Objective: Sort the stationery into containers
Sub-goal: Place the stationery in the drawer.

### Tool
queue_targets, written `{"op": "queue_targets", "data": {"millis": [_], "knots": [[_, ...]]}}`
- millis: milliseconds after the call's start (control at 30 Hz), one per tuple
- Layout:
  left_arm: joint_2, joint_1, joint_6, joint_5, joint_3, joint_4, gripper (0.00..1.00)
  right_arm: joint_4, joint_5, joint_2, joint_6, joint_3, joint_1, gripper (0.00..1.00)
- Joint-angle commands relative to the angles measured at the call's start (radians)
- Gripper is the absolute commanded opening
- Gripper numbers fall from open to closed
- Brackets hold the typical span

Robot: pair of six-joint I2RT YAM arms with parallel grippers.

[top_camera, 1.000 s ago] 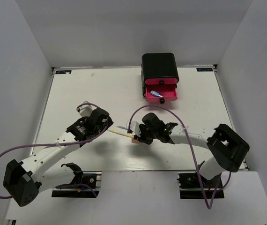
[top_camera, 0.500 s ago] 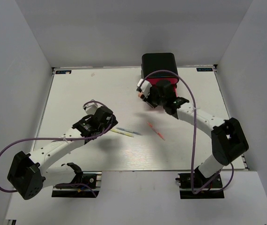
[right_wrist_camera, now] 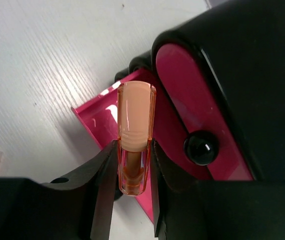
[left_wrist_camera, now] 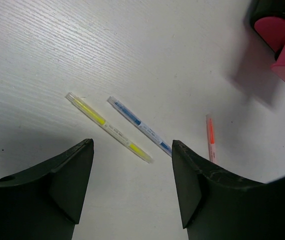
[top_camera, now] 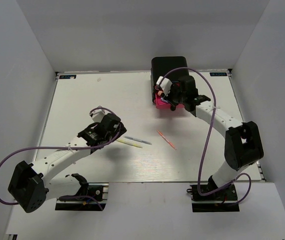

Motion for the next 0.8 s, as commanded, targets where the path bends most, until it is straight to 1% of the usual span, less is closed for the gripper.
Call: {"op": "queue_targets", "data": {"millis": [0, 33, 133, 200, 233, 333, 400, 433, 467, 500, 533, 567, 667, 733, 767], "knots": [[0.001, 0.003, 0.017, 0.004, -0.006, 0.017, 0.74, -0.024, -0.018, 0.023, -0.048, 0.028, -0.02, 0.21], [0.001, 0.003, 0.017, 0.004, -0.006, 0.017, 0.74, -0.024, -0.013, 0.036, -0.046, 0.034, -0.031, 0.24], [0.01, 0.003, 0.017, 0.004, -0.006, 0.017, 0.74, -0.03, -0.013, 0.047, -0.037, 0.043, -0.032, 0.42], [0.01, 0.003, 0.017, 0.004, 0.003, 0.017, 0.74, -0.027, -0.021, 0.04, -0.03, 0.038, -0.038, 0.51], [0.01, 0.003, 0.017, 0.004, 0.003, 0.017, 0.74, -0.019, -0.022, 0.036, -0.025, 0.037, -0.04, 0.54], [0.01, 0.003, 0.017, 0.004, 0.003, 0.026, 0.74, -0.009, -0.05, 0.018, -0.003, 0.04, -0.043, 0.54], [0.01, 0.003, 0.017, 0.004, 0.003, 0.026, 0.74, -0.009, -0.074, 0.001, 0.024, 0.043, -0.051, 0.46], [0.01, 0.003, 0.017, 0.004, 0.003, 0.026, 0.74, -0.005, -0.078, -0.006, 0.032, 0.038, -0.051, 0.33], [0.01, 0.003, 0.017, 0.004, 0.003, 0.026, 0.74, 0.007, -0.085, -0.011, 0.061, 0.035, -0.058, 0.24], [0.01, 0.003, 0.017, 0.004, 0.003, 0.026, 0.74, 0.013, -0.114, -0.032, 0.069, 0.022, -0.058, 0.07], [0.01, 0.003, 0.017, 0.004, 0.003, 0.026, 0.74, 0.022, -0.127, -0.042, 0.084, 0.017, -0.06, 0.0], [0.01, 0.003, 0.017, 0.004, 0.003, 0.026, 0.74, 0.025, -0.137, -0.063, 0.102, -0.012, -0.066, 0.0], [0.01, 0.003, 0.017, 0.004, 0.003, 0.026, 0.74, 0.01, -0.252, -0.089, 0.141, -0.044, -0.084, 0.0], [0.01, 0.003, 0.017, 0.004, 0.003, 0.026, 0.74, -0.051, -0.323, -0.089, 0.164, -0.063, -0.104, 0.0], [0.01, 0.003, 0.017, 0.004, 0.003, 0.026, 0.75, -0.071, -0.387, -0.089, 0.161, -0.066, -0.109, 0.0]]}}
